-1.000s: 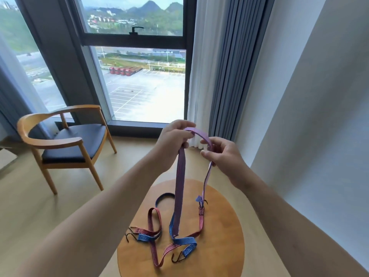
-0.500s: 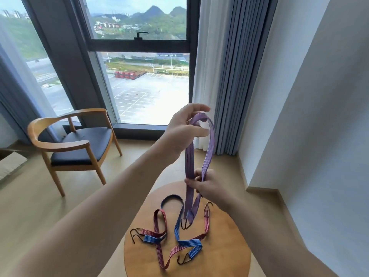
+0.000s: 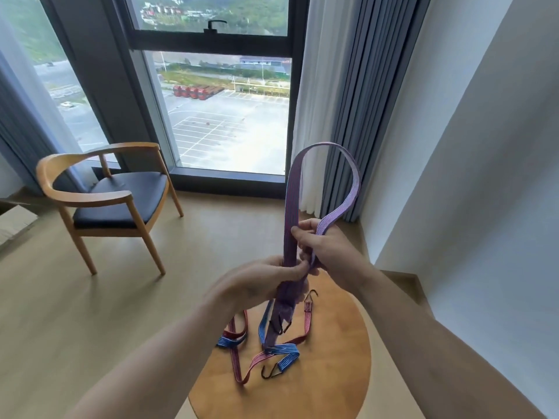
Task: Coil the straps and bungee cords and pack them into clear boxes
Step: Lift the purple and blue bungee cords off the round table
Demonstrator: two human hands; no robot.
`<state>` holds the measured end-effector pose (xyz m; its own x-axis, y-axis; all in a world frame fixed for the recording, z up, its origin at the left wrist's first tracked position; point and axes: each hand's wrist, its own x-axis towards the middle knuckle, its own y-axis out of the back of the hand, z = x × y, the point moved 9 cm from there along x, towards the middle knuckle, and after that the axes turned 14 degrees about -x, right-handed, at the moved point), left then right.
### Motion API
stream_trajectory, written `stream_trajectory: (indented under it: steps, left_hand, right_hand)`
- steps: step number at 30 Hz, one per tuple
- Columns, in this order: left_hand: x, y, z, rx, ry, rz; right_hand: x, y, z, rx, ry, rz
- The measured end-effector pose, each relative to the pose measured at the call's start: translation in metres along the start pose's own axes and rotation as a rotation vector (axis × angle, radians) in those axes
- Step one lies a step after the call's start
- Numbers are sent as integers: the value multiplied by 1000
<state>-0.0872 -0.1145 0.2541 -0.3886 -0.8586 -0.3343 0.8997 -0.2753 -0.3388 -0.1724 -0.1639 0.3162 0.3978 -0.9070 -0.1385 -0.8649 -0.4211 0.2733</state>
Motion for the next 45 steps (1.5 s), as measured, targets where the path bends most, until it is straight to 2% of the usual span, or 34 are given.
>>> stream_trajectory:
  steps: [3, 5, 9, 11, 13, 18, 25, 28, 31, 33, 36, 39, 41, 45]
  left_hand:
    - [5, 10, -11, -101, -3, 123]
    - [7, 5, -19, -202, -1, 134]
    - [21, 16, -36, -462, 56, 215]
    - [26, 19, -40, -568, 101, 201]
    - [29, 21, -37, -606, 62, 195]
    - [39, 41, -29, -712, -34, 380]
    - [35, 56, -18, -504, 72, 414]
    - [24, 58, -14, -290, 187, 367]
    - [18, 57, -12, -76, 276, 274]
    - [15, 55, -10, 34, 329, 235]
    - [10, 56, -8, 107, 357, 230]
    - [8, 61, -7, 79, 302, 264]
    - [8, 68, -5, 96, 252, 319]
    - [-1, 103, -6, 324, 174, 535]
  right_hand:
    - [5, 1, 29, -111, -123, 40]
    - [5, -2, 39, -204, -154, 44]
    - [-1, -23, 55, -266, -103, -69]
    - [0, -27, 63, -444, -34, -58]
    - [0, -26, 65, -622, 34, 4]
    - [-15, -15, 75, -394, 91, 276]
    - [1, -28, 113, -286, -31, 171]
    - [10, -19, 105, -374, 67, 153]
    - [27, -25, 83, -686, 266, 91]
    - [40, -33, 75, -832, 336, 50]
    - [51, -44, 67, -765, 382, -58]
    - [54, -49, 65, -552, 337, -156]
    - [59, -46, 68, -602, 288, -149]
    - [67, -32, 74, -576, 214, -195]
